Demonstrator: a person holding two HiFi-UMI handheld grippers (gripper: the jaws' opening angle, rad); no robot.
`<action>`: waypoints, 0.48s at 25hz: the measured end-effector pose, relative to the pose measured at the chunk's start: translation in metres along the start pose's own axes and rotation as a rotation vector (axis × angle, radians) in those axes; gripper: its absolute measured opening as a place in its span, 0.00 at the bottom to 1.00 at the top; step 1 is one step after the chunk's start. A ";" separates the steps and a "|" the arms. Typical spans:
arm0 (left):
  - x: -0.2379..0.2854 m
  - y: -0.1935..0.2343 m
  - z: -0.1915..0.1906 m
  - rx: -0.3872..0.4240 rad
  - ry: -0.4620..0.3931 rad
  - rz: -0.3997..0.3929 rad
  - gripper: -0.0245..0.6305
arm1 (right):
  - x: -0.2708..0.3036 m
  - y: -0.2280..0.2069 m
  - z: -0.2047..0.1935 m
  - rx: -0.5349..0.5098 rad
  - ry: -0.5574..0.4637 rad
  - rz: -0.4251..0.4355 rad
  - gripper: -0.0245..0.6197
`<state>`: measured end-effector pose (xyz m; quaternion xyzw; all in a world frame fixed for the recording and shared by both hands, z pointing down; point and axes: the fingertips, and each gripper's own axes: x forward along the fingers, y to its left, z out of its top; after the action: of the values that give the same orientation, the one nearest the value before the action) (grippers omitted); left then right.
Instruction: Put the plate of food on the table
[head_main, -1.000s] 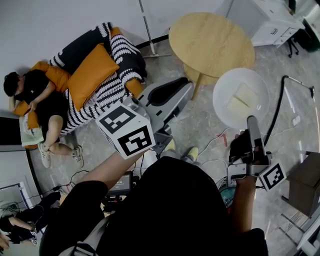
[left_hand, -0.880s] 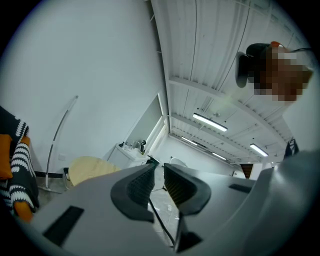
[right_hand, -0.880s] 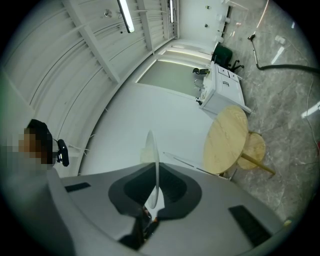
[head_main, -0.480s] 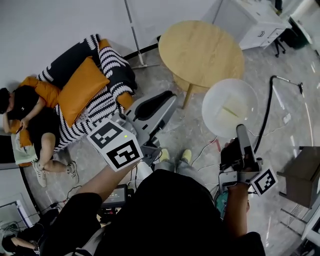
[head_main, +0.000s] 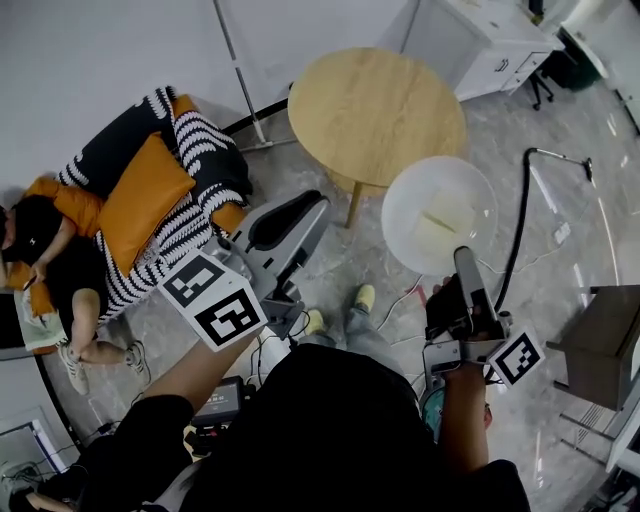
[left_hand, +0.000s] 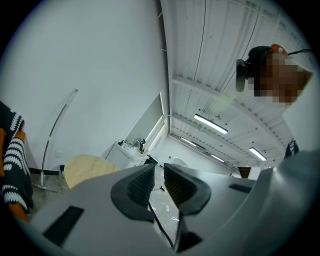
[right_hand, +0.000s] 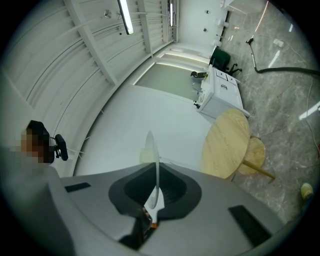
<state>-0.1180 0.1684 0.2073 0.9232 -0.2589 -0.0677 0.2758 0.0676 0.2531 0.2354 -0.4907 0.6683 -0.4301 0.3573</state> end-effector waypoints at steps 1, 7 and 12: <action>0.000 -0.001 0.001 0.006 0.000 -0.001 0.14 | 0.001 0.002 0.000 -0.002 0.001 0.008 0.06; -0.003 -0.006 0.003 0.043 0.001 0.001 0.14 | 0.005 0.008 0.000 -0.022 0.012 0.041 0.06; 0.060 -0.010 0.009 0.053 -0.003 0.032 0.14 | 0.023 -0.020 0.060 -0.022 0.025 0.053 0.06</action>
<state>-0.0641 0.1403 0.1952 0.9258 -0.2758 -0.0576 0.2520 0.1226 0.2140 0.2300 -0.4711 0.6902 -0.4193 0.3547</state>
